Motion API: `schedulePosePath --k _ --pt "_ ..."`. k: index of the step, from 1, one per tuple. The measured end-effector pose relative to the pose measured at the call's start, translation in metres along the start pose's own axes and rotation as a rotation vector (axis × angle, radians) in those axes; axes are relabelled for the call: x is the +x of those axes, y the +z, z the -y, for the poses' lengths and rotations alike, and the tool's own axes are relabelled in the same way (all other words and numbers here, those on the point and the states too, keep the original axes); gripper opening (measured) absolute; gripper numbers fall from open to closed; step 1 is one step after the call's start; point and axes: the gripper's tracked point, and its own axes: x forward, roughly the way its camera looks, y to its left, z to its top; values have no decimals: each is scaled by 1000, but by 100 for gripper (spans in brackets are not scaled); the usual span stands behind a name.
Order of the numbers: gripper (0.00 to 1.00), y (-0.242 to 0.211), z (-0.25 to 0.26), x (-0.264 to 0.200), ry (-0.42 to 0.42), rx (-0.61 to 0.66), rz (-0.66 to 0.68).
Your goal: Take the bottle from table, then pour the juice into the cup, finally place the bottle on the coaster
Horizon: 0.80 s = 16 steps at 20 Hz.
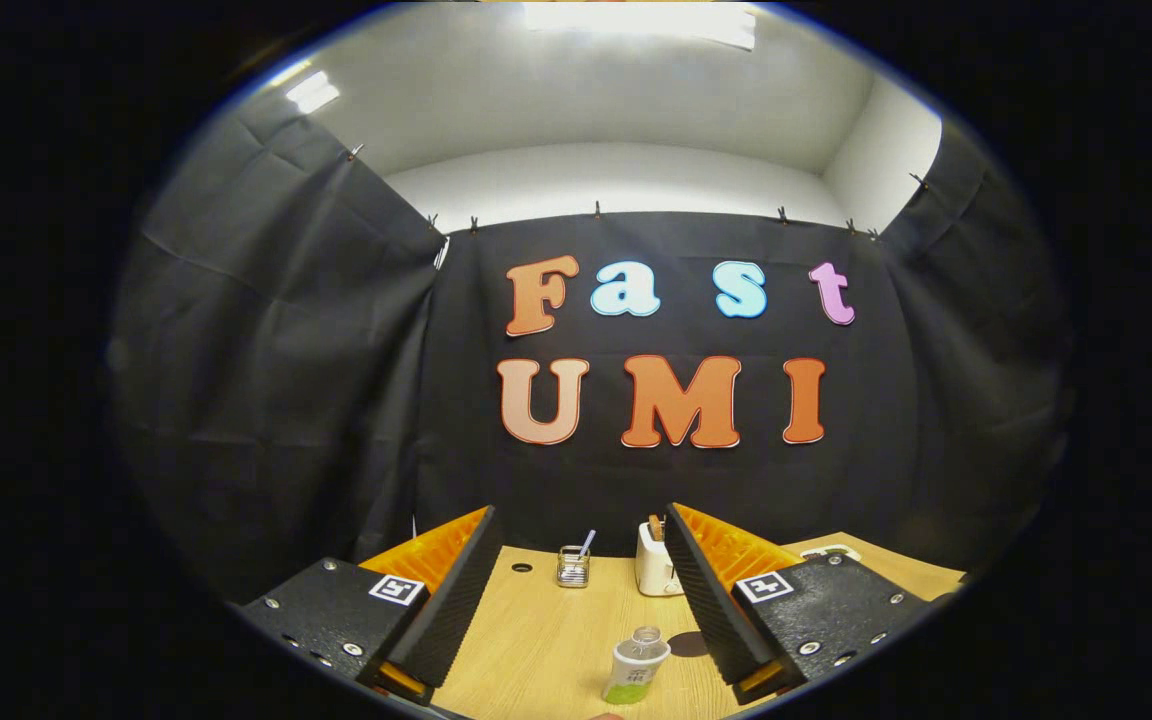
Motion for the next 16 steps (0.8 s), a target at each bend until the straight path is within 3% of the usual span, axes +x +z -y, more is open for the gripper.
schedulePosePath --k 10,16 --pt "97 7 -9 -10 24 -26 28" --pt "98 -12 14 -7 -71 -85 6"
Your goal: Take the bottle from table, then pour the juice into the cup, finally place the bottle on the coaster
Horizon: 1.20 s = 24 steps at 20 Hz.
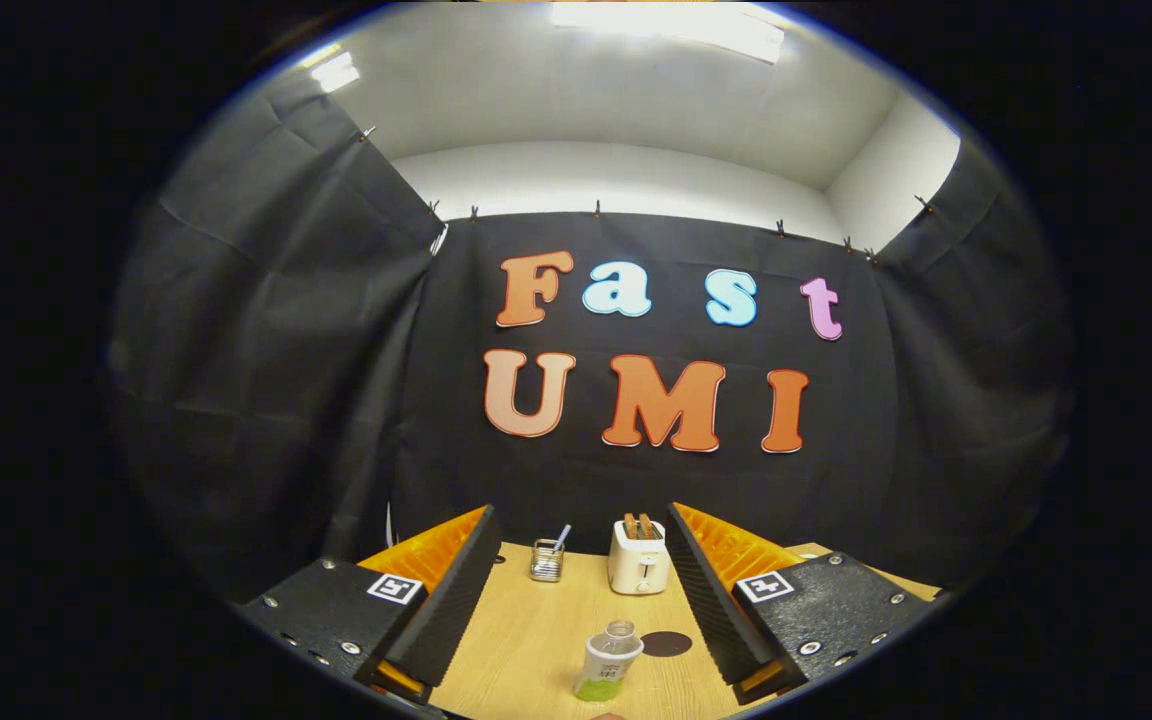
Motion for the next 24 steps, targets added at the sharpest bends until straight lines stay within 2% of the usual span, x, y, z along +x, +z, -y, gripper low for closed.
schedulePosePath --k 3,9,16,24 --pt "98 -7 21 -1 -79 -75 -8" --pt "98 -52 22 5 -98 -26 -85" --pt "99 -97 39 4 -179 -97 -109" --pt "99 -170 25 14 -140 -35 -206"
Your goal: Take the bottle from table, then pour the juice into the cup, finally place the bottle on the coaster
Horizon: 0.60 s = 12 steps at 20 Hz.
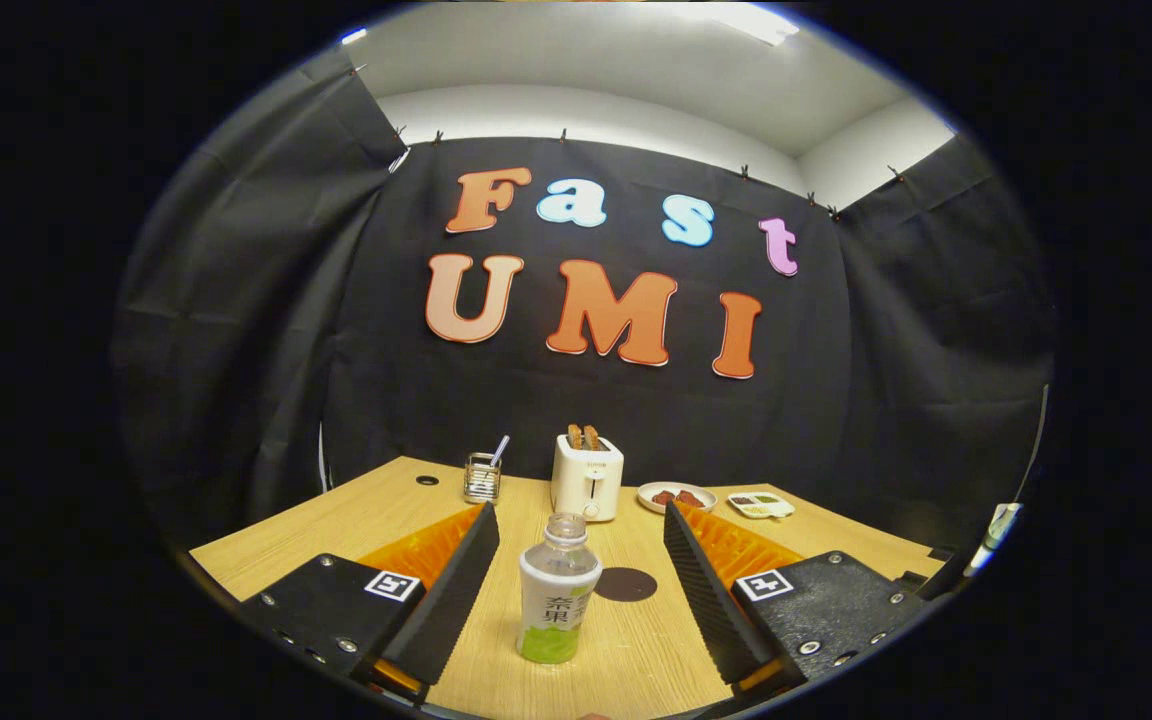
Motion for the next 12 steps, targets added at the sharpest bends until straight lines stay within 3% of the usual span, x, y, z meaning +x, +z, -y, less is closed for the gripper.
schedulePosePath --k 12 --pt "98 -123 -20 44 40 83 -189"
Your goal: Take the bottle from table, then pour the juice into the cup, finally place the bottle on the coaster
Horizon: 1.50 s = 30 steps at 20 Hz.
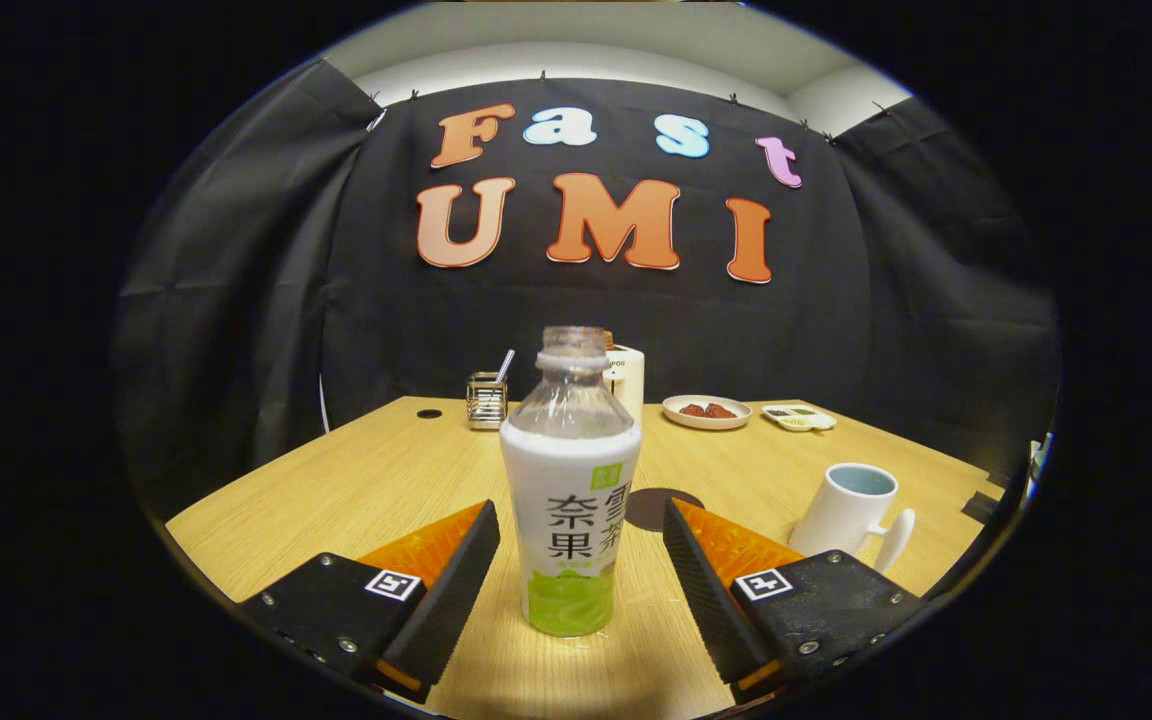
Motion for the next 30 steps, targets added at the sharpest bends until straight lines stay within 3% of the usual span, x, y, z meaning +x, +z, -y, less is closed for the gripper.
schedulePosePath --k 5,12,16,22,30 --pt "93 -24 -7 10 16 -9 -43" --pt "66 -23 -13 12 27 -31 -57" --pt "61 -15 -12 7 22 -68 -49" --pt "59 21 -19 1 66 71 0" --pt "57 42 -12 13 143 405 -4"
